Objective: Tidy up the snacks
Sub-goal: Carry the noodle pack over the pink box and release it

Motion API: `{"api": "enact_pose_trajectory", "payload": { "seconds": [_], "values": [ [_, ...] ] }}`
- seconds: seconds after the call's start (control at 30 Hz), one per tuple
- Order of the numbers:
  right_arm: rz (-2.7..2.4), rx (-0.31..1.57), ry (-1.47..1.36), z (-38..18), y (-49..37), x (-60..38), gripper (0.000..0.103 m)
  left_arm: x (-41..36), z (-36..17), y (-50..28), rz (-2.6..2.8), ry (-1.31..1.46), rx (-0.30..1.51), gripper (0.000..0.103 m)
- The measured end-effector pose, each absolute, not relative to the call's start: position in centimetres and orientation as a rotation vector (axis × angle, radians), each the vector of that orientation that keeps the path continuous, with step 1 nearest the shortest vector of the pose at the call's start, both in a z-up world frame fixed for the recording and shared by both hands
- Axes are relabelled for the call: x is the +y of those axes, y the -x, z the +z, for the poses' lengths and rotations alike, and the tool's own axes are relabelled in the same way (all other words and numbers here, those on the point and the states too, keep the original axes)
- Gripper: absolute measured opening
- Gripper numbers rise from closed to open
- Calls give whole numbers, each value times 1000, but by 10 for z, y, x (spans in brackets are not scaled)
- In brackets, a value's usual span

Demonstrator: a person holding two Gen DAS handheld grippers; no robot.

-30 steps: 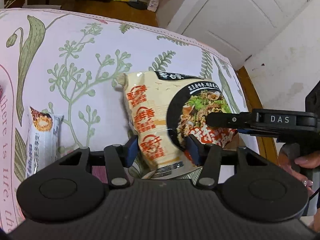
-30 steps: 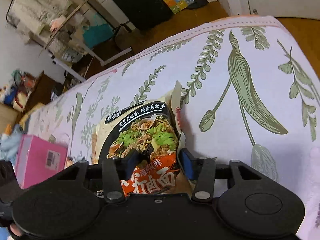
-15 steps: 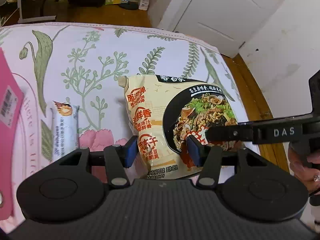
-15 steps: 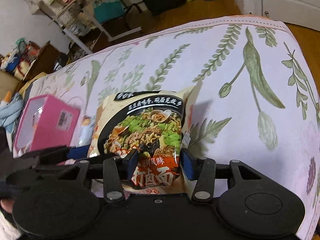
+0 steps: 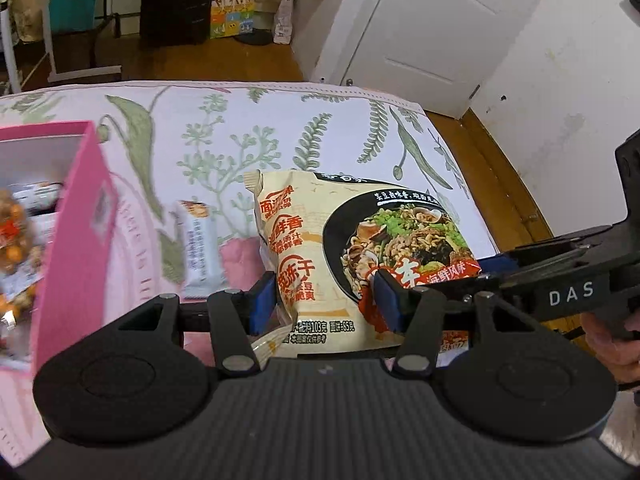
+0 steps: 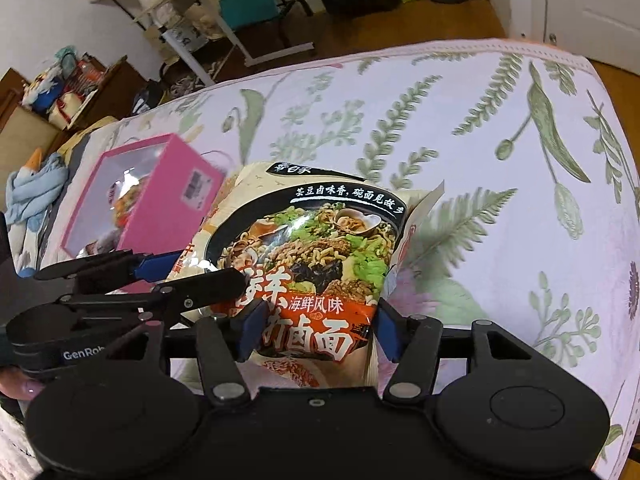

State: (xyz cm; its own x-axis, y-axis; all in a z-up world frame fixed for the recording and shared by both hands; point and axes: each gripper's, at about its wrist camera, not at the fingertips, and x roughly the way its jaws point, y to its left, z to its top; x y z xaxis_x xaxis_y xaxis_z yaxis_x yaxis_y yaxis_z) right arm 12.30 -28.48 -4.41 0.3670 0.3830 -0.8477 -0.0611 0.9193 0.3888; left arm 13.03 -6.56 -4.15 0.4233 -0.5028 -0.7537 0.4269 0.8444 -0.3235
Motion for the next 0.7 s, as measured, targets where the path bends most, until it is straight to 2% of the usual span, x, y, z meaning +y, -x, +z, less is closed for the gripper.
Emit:
{"api": "enact_pose_trajectory", "payload": {
  "seconds": [0.43, 0.7],
  "values": [
    [413, 1150, -131, 23, -141, -181, 58, 37, 9, -115, -473, 155, 858, 52],
    [495, 1124, -162, 30, -166, -105, 58, 121, 22, -118, -364, 159, 808, 52]
  ]
}}
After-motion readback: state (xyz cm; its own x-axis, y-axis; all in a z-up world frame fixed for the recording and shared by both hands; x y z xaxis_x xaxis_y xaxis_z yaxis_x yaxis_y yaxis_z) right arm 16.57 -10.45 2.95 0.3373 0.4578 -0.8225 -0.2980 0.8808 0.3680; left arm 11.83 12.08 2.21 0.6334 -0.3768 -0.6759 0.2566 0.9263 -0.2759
